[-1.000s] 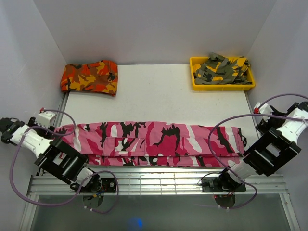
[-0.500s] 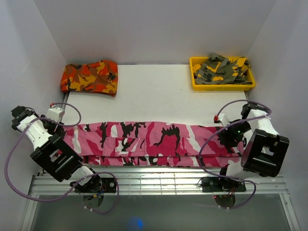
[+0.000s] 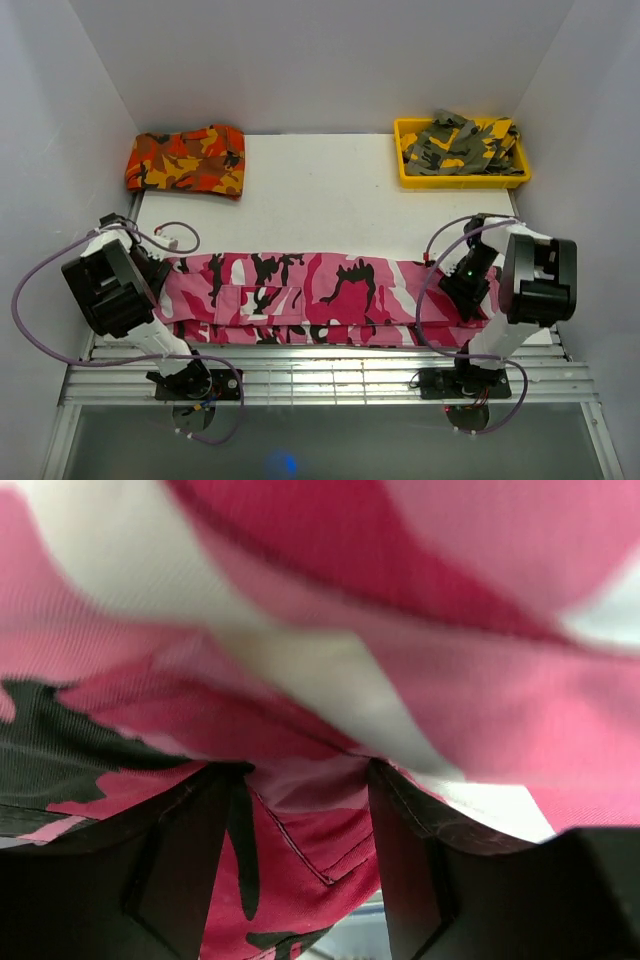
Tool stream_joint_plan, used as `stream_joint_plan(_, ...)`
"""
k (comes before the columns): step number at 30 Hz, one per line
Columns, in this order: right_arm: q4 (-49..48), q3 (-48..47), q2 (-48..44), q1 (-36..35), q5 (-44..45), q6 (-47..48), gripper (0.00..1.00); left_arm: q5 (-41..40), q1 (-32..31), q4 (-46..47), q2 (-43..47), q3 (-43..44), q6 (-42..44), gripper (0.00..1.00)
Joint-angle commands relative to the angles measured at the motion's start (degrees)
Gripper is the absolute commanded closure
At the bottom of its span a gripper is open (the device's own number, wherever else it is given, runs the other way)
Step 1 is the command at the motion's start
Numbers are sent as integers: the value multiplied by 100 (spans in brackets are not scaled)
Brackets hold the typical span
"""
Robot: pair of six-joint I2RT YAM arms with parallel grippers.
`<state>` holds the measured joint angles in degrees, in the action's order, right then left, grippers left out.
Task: Fold and stack the trousers
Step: Fold the trousers
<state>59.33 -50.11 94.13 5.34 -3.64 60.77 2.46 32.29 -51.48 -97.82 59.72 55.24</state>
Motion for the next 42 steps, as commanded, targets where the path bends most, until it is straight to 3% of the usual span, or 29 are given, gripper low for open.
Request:
stream_joint_plan(1, -2013, -445, 1324, 344, 645, -627, 53, 44, -546, 542, -525, -224, -698, 34)
stream_joint_plan(12, -1715, -3519, 3075, 845, 944, -953, 52, 1283, -1233, 201, -2522, 2516, -2727, 36)
stream_joint_plan(20, -986, -5605, 4052, 845, 760, -1226, 52, 1766, -1559, -423, -3173, 4379, -3257, 36)
stream_joint_plan(27, -854, -4879, 2499, 898, -338, -157, 51, 2338, -1559, -1108, -1962, 4110, -2301, 35)
stream_joint_plan(34, -580, -3779, 951, 977, -779, 1390, 53, 2128, -1384, -1602, -836, 3959, -1113, 35)
stream_joint_plan(39, -520, -3638, 967, 1021, -1016, 1946, 64, 1916, -1305, -1707, -686, 3670, -366, 38)
stream_joint_plan(42, -177, -3778, 1256, 1030, -1314, 2333, 63, 2013, -1305, -1655, -589, 3380, -40, 39)
